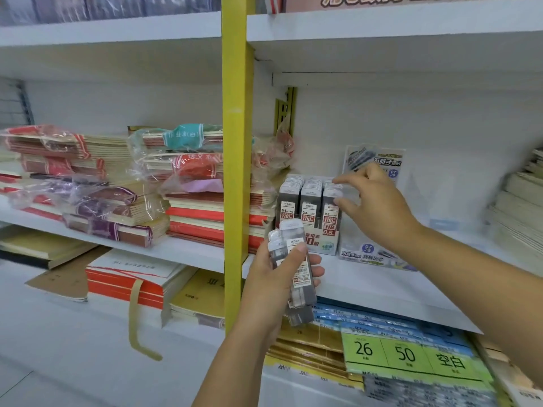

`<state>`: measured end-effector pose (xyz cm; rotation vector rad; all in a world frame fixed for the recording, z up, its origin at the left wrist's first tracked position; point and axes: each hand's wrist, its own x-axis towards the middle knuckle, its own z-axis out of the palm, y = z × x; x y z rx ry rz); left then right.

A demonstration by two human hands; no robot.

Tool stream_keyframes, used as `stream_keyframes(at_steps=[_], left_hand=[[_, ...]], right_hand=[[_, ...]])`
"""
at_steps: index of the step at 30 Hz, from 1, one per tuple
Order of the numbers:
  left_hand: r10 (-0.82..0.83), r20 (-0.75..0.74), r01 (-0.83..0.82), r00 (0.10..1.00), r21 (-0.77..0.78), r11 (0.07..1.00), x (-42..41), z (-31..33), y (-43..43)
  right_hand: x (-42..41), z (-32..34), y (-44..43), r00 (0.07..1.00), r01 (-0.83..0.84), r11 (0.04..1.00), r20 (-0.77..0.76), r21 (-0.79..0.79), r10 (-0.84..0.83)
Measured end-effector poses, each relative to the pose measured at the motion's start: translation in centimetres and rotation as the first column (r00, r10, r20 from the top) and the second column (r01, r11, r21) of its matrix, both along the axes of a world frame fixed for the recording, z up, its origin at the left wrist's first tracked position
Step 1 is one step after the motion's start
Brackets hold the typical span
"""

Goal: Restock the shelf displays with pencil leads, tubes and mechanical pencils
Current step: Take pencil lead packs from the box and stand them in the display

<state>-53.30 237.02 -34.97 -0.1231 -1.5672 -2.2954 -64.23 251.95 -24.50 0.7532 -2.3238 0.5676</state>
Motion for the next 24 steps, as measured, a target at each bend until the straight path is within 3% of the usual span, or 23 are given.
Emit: stream_keyframes(at_steps=[2,4,7,12,17,24], left_hand=[[-0.011,-0.005,0.011,1.000,-0.036,0.999,0.1,0.1,0.2],[-0.032,-0.028,0.030,0.999,-0.097,0.995,0.3,0.4,0.4],[-0.063,-0.061,0.051,0.996,-0.179,0.983,0.6,0.8,0.9],[-0.075,-0.043,0.063,0.996,-0.241,0.968,1.2,1.3,1.2],[-0.101,0.026,0.104,0.995,-0.232,0.967,1.4,1.0,0.7],[-0.019,-0.011,0.016,1.000,-0.261,0.965,1.4,0.3,-0.9]], right_hand=[[2.0,-0.4,-0.1,0.994,-0.105,0.989,-0.010,-0.102,0.105],[4.0,-1.0,-0.3,0.936,-0.258,0.946,0.192,-0.194,0.295],[5.9,-1.9,-0.4,0.760,-0.361,0.871,0.437,-0.333,0.482],[6.2,-2.2,0.5,0.707,-0.297,0.834,0.480,-0.465,0.519],[6.2,-1.5,1.1,0.710,-0.210,0.772,0.448,-0.600,0.542],[5.9,-1.1,2.0,0.660,-0.215,0.740,0.463,-0.638,0.591]])
